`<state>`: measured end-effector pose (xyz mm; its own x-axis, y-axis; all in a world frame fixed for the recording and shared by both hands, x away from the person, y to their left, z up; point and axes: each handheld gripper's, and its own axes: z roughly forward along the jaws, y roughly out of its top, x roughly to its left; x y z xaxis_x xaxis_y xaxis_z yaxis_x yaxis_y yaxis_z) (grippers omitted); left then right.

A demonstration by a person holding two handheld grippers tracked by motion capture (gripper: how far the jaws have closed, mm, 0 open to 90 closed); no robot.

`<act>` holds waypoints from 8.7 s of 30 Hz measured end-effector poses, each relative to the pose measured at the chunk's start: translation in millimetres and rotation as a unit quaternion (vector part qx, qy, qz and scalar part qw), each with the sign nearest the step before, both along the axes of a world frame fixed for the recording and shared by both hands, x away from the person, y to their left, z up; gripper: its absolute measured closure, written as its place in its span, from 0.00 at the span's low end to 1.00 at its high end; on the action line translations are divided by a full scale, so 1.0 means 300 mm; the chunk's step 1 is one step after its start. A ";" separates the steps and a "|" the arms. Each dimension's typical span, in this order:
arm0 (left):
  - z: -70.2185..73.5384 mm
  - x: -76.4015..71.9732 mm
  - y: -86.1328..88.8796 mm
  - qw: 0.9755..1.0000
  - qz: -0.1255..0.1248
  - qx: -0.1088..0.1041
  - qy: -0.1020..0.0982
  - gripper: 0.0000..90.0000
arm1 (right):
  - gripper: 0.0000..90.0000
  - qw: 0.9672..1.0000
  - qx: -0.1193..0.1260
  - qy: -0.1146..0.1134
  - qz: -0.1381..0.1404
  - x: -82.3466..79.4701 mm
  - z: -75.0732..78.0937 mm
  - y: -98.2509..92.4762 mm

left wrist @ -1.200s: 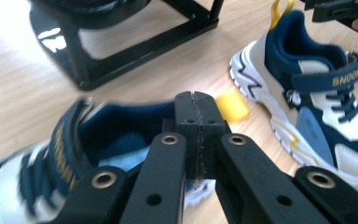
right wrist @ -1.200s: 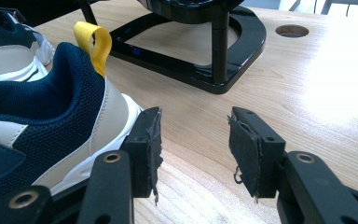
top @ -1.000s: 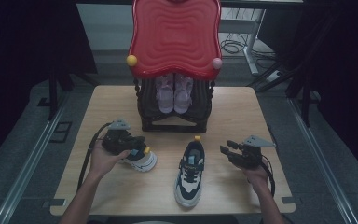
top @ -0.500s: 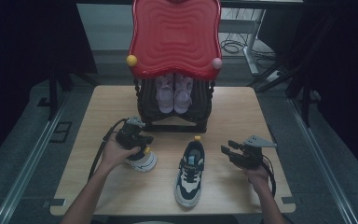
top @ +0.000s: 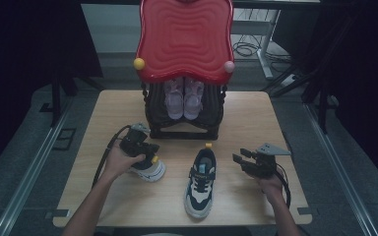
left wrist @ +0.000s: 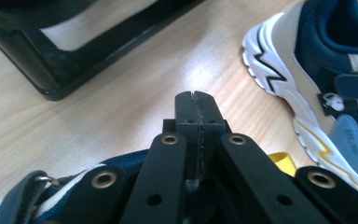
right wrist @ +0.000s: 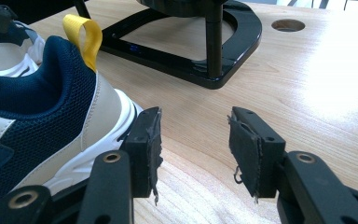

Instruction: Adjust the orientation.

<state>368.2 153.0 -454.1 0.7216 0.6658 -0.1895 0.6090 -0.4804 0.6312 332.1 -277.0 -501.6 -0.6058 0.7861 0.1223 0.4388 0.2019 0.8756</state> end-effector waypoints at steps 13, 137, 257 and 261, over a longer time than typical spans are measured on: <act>0.001 -0.129 0.051 1.000 -0.026 0.004 0.010 1.00 | 0.60 1.000 0.000 -0.001 0.000 0.000 0.000 -0.001; 0.034 -0.335 0.114 0.994 0.041 -0.066 -0.071 0.44 | 1.00 0.996 0.001 -0.021 0.091 -0.114 0.132 0.106; 0.011 -0.323 0.138 0.996 0.041 -0.060 -0.055 0.44 | 1.00 0.959 -0.192 0.126 0.168 -0.238 0.040 0.210; 0.009 -0.322 0.135 0.996 0.040 -0.059 -0.054 0.43 | 1.00 0.959 -0.194 0.126 0.162 -0.232 0.040 0.200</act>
<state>271.6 193.5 -451.5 0.6871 0.7004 -0.1932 0.5680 -0.3519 0.7440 262.6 -217.0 -489.7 -0.8151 0.5784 0.0333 0.4866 0.6524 0.5810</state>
